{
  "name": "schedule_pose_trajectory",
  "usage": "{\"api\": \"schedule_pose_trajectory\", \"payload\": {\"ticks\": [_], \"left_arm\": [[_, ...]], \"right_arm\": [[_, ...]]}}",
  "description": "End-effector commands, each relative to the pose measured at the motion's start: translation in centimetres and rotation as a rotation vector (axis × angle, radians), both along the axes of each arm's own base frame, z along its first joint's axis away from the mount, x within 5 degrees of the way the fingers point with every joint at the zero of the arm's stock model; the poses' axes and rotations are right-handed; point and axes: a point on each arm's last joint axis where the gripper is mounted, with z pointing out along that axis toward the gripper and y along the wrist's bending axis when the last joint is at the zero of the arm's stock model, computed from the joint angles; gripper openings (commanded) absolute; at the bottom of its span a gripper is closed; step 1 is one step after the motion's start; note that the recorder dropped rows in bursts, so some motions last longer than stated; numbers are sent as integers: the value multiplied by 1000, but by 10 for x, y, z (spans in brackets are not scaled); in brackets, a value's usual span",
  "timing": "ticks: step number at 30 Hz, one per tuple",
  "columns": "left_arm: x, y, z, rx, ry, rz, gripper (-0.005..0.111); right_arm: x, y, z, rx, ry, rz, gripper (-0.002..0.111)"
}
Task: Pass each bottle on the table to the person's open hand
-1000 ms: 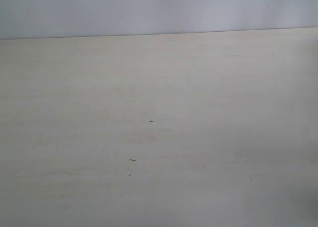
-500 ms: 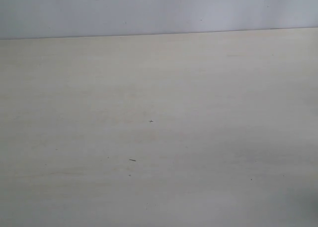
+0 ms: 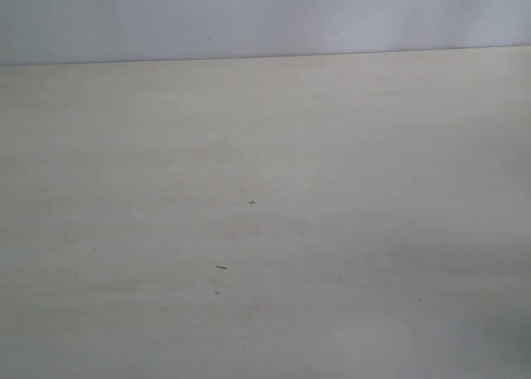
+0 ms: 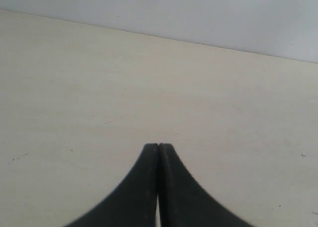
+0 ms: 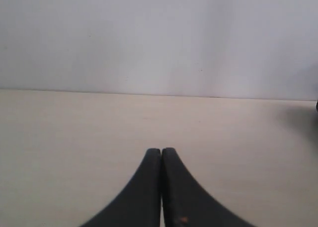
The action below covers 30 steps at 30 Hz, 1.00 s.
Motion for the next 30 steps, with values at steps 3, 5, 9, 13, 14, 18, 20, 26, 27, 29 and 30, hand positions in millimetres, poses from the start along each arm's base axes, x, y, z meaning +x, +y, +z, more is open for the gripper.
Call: {"api": "schedule_pose_trajectory", "payload": {"ticks": [3,5,9,13,14,18,20,26,27,29,30], "left_arm": [[0,0,0,-2,-3,2,0],[0,0,0,-2,-3,2,0],[0,0,0,-2,-3,2,0],[0,0,0,-2,-3,2,0],[0,0,0,-2,-3,2,0],[0,0,0,-2,-3,2,0],[0,0,0,-2,-3,2,0],[0,0,0,-2,-3,2,0],[0,0,0,-2,-3,2,0],[0,0,0,-2,-3,2,0],[0,0,0,-2,-3,2,0]], "right_arm": [[-1,0,-5,3,34,-6,0],[-1,0,-5,3,34,-6,0],[-1,0,-5,3,34,-6,0],[-1,0,-5,3,34,-6,0],[-1,0,-5,3,34,-6,0],[-1,0,-5,3,34,-6,0],[-1,0,-5,3,34,-6,0],[-1,0,-5,3,34,-6,0],[-1,0,-5,3,34,-6,0],[-1,0,-5,3,34,-6,0],[-1,0,-5,3,34,-6,0]]}}
